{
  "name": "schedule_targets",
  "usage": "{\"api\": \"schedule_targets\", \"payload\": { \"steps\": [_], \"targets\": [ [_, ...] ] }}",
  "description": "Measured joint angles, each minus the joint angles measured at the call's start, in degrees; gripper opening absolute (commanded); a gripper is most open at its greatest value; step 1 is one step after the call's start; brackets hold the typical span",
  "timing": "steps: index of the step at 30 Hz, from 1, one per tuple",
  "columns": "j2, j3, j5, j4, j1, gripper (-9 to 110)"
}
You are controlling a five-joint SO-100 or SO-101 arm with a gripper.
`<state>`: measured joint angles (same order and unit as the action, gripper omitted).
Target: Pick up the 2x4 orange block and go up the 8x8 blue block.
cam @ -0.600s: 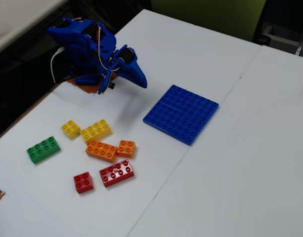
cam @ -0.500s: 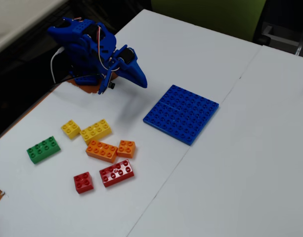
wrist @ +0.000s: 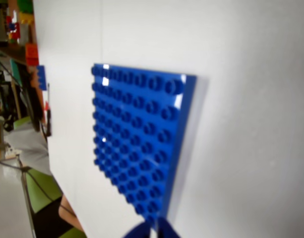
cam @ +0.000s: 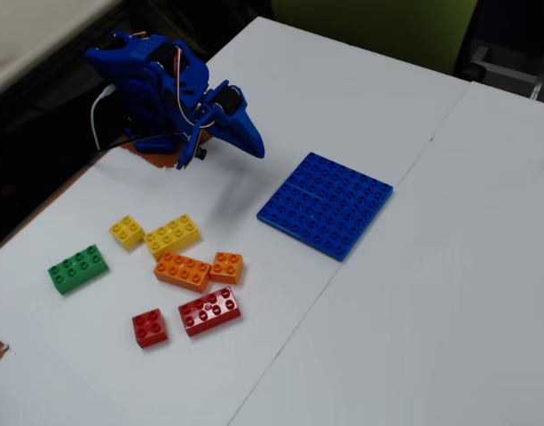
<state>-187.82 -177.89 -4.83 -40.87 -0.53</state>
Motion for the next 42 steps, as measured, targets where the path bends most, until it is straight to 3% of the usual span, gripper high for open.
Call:
{"api": "schedule_targets", "payload": {
  "steps": [7, 10, 14, 19, 25, 35, 42],
  "targets": [
    [0.0, 0.0, -0.1, 0.0, -0.4, 4],
    [0.0, -0.1, -2.5, 1.3, -0.4, 0],
    [0.0, -0.1, -24.0, 6.2, -0.4, 1],
    [0.0, -0.1, -55.9, 6.9, -0.3, 14],
    [0.0, -0.1, -80.0, 4.0, 1.4, 15],
    [1.1, 1.2, -101.9, -6.0, 6.1, 18],
    [29.9, 23.8, -110.9, -14.9, 11.7, 21]
  ]
}}
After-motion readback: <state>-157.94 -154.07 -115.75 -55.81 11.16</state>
